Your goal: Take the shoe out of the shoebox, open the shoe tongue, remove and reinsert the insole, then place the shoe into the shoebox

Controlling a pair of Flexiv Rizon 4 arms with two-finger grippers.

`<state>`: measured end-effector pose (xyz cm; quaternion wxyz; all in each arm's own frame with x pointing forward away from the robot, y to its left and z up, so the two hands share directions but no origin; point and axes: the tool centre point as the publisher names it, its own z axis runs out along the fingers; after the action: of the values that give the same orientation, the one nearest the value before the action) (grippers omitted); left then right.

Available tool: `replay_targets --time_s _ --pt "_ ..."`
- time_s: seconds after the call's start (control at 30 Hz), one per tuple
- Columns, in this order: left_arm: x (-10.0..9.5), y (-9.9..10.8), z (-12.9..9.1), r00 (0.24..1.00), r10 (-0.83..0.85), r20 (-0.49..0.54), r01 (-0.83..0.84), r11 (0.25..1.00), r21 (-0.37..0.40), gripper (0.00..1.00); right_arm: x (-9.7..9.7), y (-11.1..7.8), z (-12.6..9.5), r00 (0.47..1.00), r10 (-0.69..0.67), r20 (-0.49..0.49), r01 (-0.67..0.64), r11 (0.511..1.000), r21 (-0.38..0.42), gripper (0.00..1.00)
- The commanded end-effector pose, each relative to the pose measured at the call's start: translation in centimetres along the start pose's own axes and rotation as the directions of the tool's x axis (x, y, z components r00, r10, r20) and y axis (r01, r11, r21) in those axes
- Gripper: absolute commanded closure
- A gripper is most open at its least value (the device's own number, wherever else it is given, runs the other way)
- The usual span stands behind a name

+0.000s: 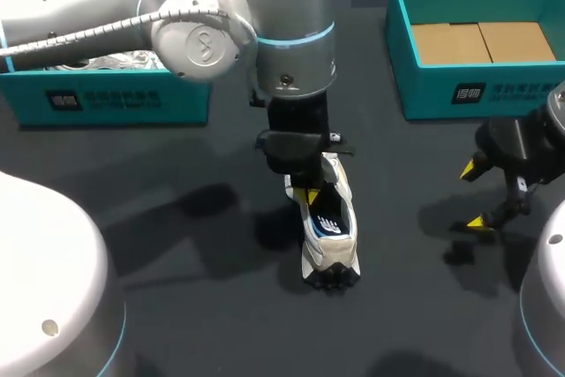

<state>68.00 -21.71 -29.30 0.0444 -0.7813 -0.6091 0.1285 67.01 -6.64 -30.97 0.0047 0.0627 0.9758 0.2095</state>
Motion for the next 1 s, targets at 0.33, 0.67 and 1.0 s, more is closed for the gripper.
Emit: replay_targets --time_s 0.33,0.67,1.0 --pt "-1.7 0.5 3.3 0.994 0.011 -0.112 -0.011 1.0 0.007 1.0 0.2 -0.1 0.0 1.0 0.0 0.003 0.0 1.0 0.001 0.0" --pt "-0.7 0.6 5.3 0.986 -0.004 -0.164 0.006 1.0 0.012 1.0 0.2 -0.1 0.0 1.0 0.0 0.003 0.0 1.0 0.001 0.0" --pt "-0.9 0.6 7.6 0.981 -0.027 -0.195 0.03 0.999 0.015 1.0 0.2 -0.1 0.0 1.0 0.0 0.003 0.0 1.0 0.001 0.0"
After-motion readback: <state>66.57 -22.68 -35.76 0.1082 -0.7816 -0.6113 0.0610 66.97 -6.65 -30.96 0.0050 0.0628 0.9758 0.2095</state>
